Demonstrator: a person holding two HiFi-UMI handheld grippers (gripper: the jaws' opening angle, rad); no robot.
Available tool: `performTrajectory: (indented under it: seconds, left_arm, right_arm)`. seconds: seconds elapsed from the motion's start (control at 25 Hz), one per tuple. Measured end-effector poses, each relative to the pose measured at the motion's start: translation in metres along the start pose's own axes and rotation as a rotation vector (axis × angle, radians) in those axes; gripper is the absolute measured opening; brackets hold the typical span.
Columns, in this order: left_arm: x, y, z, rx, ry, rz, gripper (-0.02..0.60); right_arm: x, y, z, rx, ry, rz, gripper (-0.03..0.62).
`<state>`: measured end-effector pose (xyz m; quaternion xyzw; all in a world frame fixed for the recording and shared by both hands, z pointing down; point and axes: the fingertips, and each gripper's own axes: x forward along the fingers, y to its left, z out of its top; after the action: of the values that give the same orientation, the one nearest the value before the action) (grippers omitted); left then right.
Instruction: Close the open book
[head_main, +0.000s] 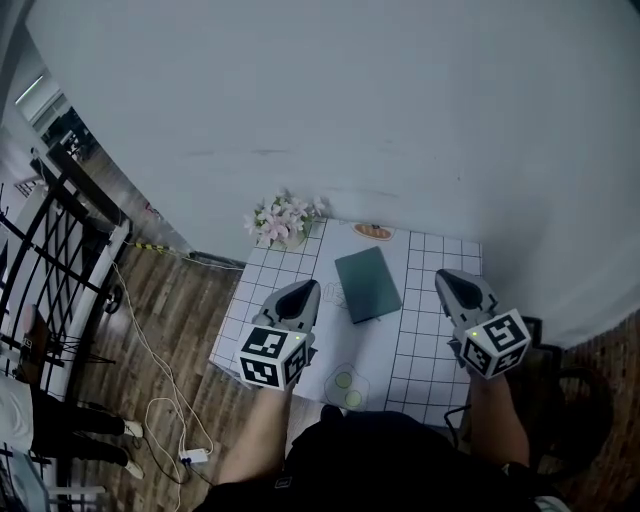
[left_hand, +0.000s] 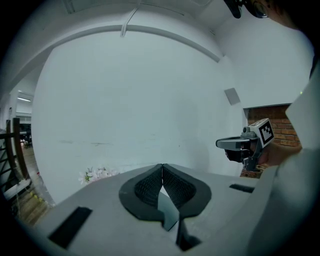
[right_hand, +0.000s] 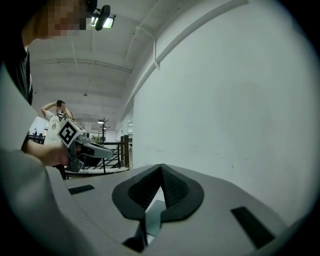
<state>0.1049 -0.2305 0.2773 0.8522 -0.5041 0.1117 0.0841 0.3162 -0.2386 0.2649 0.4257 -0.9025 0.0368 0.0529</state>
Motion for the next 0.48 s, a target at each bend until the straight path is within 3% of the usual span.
performTrajectory:
  seconds: [0.48]
  left_arm:
    - [-0.025,0.039,0.009,0.023,-0.039,0.050,0.009]
  right_arm:
    - [0.014,0.042,0.031,-0.061,-0.062,0.029,0.003]
